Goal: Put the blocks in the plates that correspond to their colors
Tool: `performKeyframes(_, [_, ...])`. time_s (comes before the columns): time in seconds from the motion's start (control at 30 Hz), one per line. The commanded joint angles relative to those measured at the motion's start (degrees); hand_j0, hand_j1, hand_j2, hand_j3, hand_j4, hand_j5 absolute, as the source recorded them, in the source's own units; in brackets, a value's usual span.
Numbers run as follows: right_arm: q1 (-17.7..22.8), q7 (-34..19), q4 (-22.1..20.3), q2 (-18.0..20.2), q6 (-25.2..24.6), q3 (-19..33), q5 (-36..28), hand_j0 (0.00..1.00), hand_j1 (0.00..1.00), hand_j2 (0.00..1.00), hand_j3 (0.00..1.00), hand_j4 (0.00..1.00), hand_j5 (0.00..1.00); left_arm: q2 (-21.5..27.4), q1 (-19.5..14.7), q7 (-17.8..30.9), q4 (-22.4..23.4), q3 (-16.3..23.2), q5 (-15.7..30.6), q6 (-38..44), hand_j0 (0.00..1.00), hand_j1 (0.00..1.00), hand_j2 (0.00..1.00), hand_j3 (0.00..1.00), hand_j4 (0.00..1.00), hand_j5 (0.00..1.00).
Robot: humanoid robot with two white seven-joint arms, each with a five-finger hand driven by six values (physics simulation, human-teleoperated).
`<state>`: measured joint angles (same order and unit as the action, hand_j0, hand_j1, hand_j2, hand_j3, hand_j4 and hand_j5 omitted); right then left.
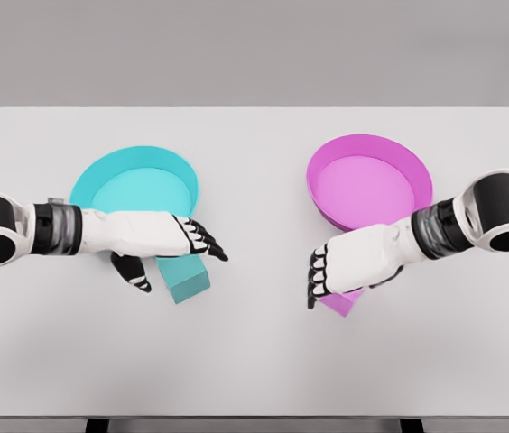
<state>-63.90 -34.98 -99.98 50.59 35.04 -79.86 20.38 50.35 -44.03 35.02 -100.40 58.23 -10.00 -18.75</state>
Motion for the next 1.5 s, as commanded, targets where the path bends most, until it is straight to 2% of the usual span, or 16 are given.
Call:
performKeyframes(0.0, [0.00,-0.02,-0.04,-0.23,-0.04,-0.04,-0.16,0.62,0.62,0.62,0.62,0.62,0.62,-0.60,-0.09,-0.02,0.38,-0.04,-0.55,0.12,1.00,1.00,1.00,1.00,1.00,1.00])
performKeyframes(0.13, [-0.18,-0.02,-0.04,-0.31,-0.04,-0.04,-0.25,0.55,0.55,0.55,0.55,0.55,0.55,-1.83,0.00,-0.02,0.47,0.05,-2.57,0.12,1.00,1.00,1.00,1.00,1.00,1.00])
performKeyframes(0.5, [-0.88,-0.02,0.22,-0.23,-0.04,0.67,-0.69,0.54,0.54,0.54,0.54,0.54,0.54,-1.92,1.41,-0.02,0.56,0.13,-3.63,0.12,1.00,1.00,1.00,1.00,1.00,1.00])
performKeyframes(0.53, [-0.88,-0.02,0.22,-0.23,-0.04,0.75,-0.78,0.49,0.49,0.49,0.49,0.49,0.49,-1.92,1.41,-0.02,0.56,0.13,-3.63,0.12,1.00,1.00,1.00,1.00,1.00,1.00])
performKeyframes(0.6, [-0.88,-0.02,0.31,-0.23,-0.04,1.02,-0.78,0.47,0.47,0.47,0.47,0.47,0.47,-1.92,1.67,-0.02,1.00,0.05,-3.71,0.21,1.00,1.00,1.00,1.00,1.00,1.00])
performKeyframes(0.77, [-0.97,-0.02,0.31,-0.05,-0.04,2.33,-2.18,0.46,0.46,0.46,0.46,0.46,0.46,-1.92,1.76,-0.02,1.44,0.13,-4.33,0.21,0.88,0.88,0.88,0.88,0.88,0.88])
performKeyframes(0.83, [-0.97,-0.02,0.31,0.30,-0.04,4.00,-2.80,0.41,0.41,0.41,0.41,0.41,0.41,-1.92,1.76,-0.02,1.44,0.13,-4.33,0.21,0.84,0.84,0.84,0.84,0.84,0.84])
performKeyframes(0.9, [-0.88,-0.02,0.31,0.30,-0.04,4.09,-3.41,0.40,0.40,0.40,0.40,0.40,0.40,-2.01,2.37,-0.02,1.44,0.13,-4.33,0.21,0.80,0.80,0.80,0.80,0.80,0.80])
performKeyframes(1.07, [-0.88,-0.02,0.84,0.65,-0.04,7.08,-6.05,0.40,0.40,0.40,0.40,0.40,0.40,-2.01,2.46,-0.02,1.44,0.13,-4.33,0.21,0.79,0.79,0.79,0.79,0.79,0.79])
performKeyframes(1.13, [-0.88,-0.02,1.10,0.74,-0.04,8.75,-6.84,0.40,0.40,0.40,0.40,0.40,0.40,-2.01,2.46,-0.02,1.61,0.13,-4.33,0.21,0.71,0.71,0.71,0.71,0.71,0.71])
performKeyframes(1.27, [-0.79,-0.02,4.00,1.71,-0.04,13.85,-10.79,0.40,0.40,0.40,0.40,0.40,0.40,-2.01,2.46,-0.02,1.61,0.05,-4.24,0.21,0.63,0.63,0.63,0.63,0.63,0.63])
performKeyframes(1.37, [-0.70,-0.02,11.64,2.15,-0.04,17.63,-14.31,0.40,0.40,0.40,0.40,0.40,0.40,-1.92,2.46,-0.02,1.52,-0.04,-4.15,0.12,0.59,0.59,0.59,0.59,0.59,0.59])
performKeyframes(1.47, [-0.70,-0.02,16.13,2.32,-0.04,18.16,-15.72,0.40,0.40,0.40,0.40,0.40,0.40,-1.92,2.20,-0.02,1.52,-0.39,-4.07,0.21,0.57,0.57,0.57,0.57,0.57,0.57])
